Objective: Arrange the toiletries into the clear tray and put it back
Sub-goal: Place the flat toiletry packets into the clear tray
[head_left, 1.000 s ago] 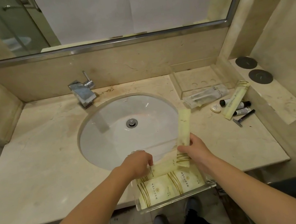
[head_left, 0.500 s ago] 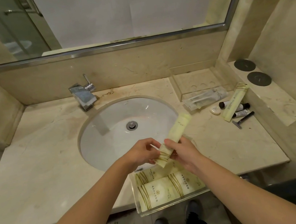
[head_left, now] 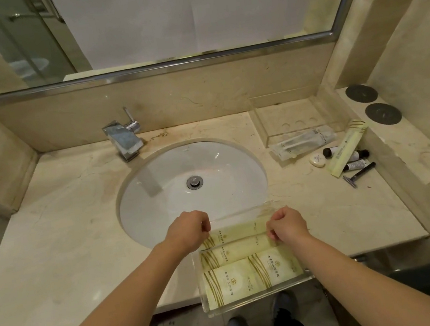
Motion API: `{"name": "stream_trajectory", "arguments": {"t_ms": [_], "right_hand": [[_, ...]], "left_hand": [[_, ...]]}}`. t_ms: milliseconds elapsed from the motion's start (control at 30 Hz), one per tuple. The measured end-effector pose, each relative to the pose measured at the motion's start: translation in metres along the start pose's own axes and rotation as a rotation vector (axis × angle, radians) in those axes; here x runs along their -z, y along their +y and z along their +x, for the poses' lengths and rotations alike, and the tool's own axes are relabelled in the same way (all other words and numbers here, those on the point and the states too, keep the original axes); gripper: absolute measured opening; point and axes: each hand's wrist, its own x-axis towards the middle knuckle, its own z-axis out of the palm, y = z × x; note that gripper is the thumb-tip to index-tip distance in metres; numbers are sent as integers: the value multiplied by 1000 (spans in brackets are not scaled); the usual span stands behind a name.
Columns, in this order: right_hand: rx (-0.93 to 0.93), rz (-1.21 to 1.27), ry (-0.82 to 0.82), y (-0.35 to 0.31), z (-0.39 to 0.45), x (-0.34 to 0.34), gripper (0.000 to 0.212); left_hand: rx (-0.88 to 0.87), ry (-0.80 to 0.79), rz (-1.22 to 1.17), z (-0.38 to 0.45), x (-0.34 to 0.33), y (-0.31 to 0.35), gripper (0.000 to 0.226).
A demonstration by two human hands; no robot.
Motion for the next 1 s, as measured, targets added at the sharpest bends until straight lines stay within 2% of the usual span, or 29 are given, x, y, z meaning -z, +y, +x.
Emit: {"name": "stream_trajectory", "arguments": {"t_ms": [200,333,533,667,900,1000], "right_hand": [[88,-110,28,-2,-2,-2,14],[200,-236,-20,-2,0,-3,14],[358,-493,-72,1,1,-3,26],[372,-591,-77,2,3,-5,26],[383,-598,-63,3,3,-7,24],[384,-590,-71,4,2,-8,17]], "left_hand": [[-38,105,176,-2,-8,2,8],[-64,133,256,-1,-13,2,9],[-94,46,338,1,-17,-3,19],[-98,-4,399,1,-18,-5,20],[-98,-5,407,1,-16,-3,15],[-102,-4,367,0,-14,-3,8]]}}
